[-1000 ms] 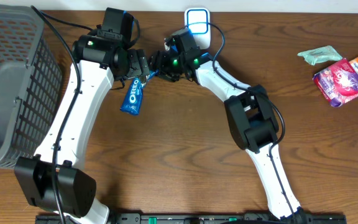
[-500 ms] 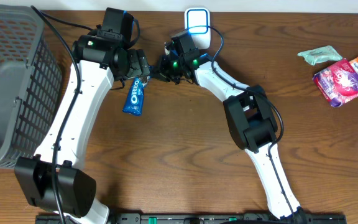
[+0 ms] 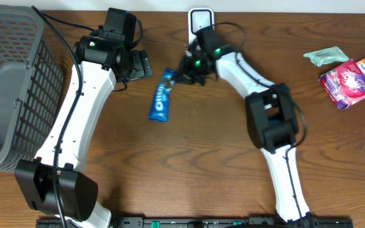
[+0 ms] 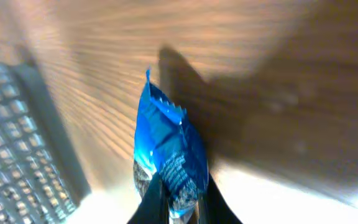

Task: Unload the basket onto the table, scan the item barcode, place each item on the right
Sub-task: 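Lift the Oreo packet and hold it up toward the scanner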

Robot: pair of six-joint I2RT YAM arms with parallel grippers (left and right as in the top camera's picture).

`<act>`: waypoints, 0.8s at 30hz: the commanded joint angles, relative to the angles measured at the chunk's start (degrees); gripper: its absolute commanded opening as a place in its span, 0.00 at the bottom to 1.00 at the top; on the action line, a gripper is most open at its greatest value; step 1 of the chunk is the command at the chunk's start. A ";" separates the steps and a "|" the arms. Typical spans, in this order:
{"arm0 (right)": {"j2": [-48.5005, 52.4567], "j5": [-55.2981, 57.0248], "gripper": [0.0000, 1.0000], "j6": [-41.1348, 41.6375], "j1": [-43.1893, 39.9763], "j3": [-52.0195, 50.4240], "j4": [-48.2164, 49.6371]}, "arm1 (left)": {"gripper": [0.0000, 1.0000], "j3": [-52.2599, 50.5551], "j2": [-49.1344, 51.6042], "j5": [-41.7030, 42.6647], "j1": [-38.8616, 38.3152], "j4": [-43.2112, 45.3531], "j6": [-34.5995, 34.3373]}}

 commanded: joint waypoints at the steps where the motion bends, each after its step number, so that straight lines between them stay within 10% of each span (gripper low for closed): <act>1: -6.03 9.27 0.01 -11.26 -1.55 -0.46 -7.08 | 0.98 0.31 0.31 -0.52 0.09 -0.33 0.11; 7: -12.26 24.68 0.02 -20.39 -4.61 -0.46 -20.76 | 0.98 0.31 0.31 -0.52 0.07 -0.33 0.11; 11: -14.62 26.34 0.58 -22.21 -7.06 -0.46 -24.68 | 0.98 0.31 0.31 -0.52 0.07 -0.33 0.11; 14: -15.43 23.15 0.72 -24.46 -7.96 -0.46 -26.71 | 0.98 0.31 0.31 -0.52 0.07 -0.33 0.11; 24: -15.26 20.22 0.01 -32.35 -5.07 -0.48 -38.27 | 0.98 0.31 0.31 -0.52 0.07 -0.33 0.11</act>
